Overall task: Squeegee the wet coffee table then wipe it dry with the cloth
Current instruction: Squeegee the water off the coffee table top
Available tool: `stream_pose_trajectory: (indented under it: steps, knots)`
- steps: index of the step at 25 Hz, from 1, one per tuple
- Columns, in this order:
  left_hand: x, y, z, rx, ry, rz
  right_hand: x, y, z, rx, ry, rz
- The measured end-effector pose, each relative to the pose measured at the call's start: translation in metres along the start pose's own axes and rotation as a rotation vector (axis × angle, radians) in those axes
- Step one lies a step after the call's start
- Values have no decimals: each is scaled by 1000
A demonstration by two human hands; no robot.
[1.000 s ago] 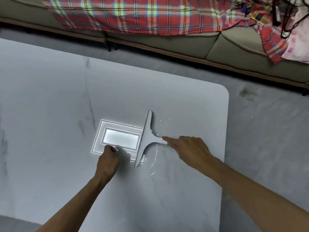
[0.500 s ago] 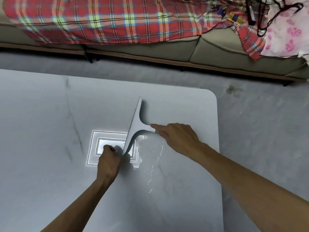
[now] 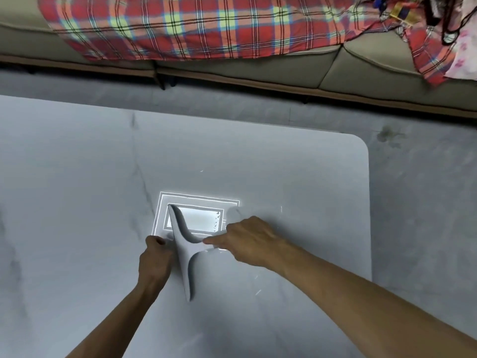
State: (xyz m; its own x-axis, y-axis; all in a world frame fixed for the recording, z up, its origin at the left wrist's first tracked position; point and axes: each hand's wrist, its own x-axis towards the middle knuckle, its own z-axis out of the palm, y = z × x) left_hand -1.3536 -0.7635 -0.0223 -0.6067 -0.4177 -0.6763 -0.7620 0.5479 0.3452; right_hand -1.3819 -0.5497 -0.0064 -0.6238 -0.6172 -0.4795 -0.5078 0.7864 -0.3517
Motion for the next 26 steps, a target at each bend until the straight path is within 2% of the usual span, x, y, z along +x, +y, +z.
stream_pose_trajectory:
  steps: [3,7,10,12,15,18,20,23,26]
  knots:
    - [1,2,10,59,-73,37,-20,36,-12,11,65,116]
    - [-5,25,28,66,-131,91,-82,97,-6,68,195,392]
    - [-9,44,36,29,-132,131,-133,118,-4,54,241,614]
    - [-9,53,37,-19,-93,154,-150,116,-10,16,272,680]
    - [-7,58,25,-127,16,132,-120,95,-29,37,291,504]
    - [2,51,2,-165,120,117,-36,63,-50,25,193,230]
    - [9,44,-10,-152,143,107,18,40,-57,-11,145,139]
    - [18,33,-18,-91,82,81,64,35,-64,-34,166,140]
    - [18,36,-7,7,-12,104,47,69,-58,-12,213,228]
